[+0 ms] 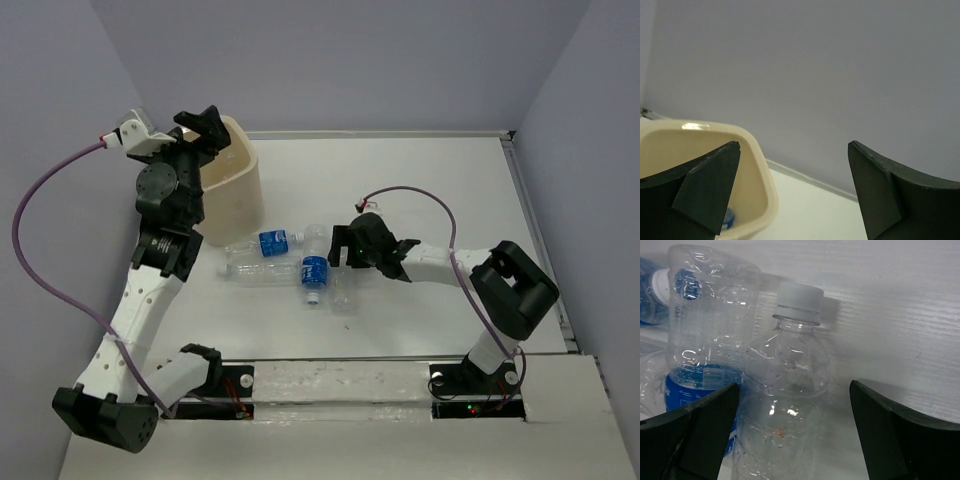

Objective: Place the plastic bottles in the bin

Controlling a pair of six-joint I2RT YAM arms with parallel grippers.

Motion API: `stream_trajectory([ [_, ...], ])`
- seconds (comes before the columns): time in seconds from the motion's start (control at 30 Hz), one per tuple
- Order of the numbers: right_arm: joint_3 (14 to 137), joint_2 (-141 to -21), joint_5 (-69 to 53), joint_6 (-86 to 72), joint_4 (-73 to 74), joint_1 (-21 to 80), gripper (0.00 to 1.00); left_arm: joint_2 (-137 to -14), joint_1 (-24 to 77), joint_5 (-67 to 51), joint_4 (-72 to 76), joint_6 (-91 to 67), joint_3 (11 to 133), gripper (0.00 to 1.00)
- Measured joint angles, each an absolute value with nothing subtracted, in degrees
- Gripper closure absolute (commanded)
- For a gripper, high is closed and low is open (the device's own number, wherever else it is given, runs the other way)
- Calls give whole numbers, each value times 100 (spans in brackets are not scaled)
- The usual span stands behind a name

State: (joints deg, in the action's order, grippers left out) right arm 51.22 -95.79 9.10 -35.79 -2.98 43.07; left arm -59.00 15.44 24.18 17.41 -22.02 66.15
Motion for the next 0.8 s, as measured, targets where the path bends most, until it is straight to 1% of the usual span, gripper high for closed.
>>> stream_trajectory([
  [0.03, 5124, -9607, 947, -3579, -268, 4307, 8, -5758, 1599, 2233, 1614, -2292, 6512, 1],
  [0.13, 5124, -9638, 1109, -3551, -113, 4307, 19, -5183, 1817, 1564, 1070, -2449, 6073, 1],
  [0.17, 5124, -9638, 1177, -3546, -73, 4307, 27, -5050, 1857, 1321, 838, -2456, 5968, 1],
  [0.23, 5124, -9638, 1299, -3516, 25, 4307, 35, -4831, 1925, 910, 419, -2440, 5774, 1],
  [0.27, 5124, -9636, 1378, -3514, 86, 4307, 48, -4724, 1946, 729, 189, -2397, 5662, 1],
  [0.3, 5131, -9627, 1441, -3511, 123, 4307, 52, -4619, 1953, 596, -23, -2357, 5572, 1],
  [0.33, 5146, -9612, 1494, -3476, 172, 4307, 54, -4501, 1953, 517, -196, -2320, 5465, 1],
  [0.4, 5207, -9581, 1603, -3422, 322, 4307, 58, -4176, 1953, 360, -548, -2272, 5194, 1],
  [0.53, 5323, -9341, 1826, -3301, 836, 4307, 58, -3406, 1951, -36, -941, -2261, 4818, 1],
  [0.63, 5470, -8888, 1911, -3173, 1201, 4305, 59, -2921, 1951, -349, -996, -2281, 4606, 1],
  [0.73, 6058, -8246, 1905, -3044, 1492, 4311, 59, -2569, 1953, -454, -1013, -2290, 4488, 1],
  [0.8, 6591, -8044, 1874, -2971, 1455, 4331, 58, -2351, 1953, -440, -1009, -2305, 4307, 3],
])
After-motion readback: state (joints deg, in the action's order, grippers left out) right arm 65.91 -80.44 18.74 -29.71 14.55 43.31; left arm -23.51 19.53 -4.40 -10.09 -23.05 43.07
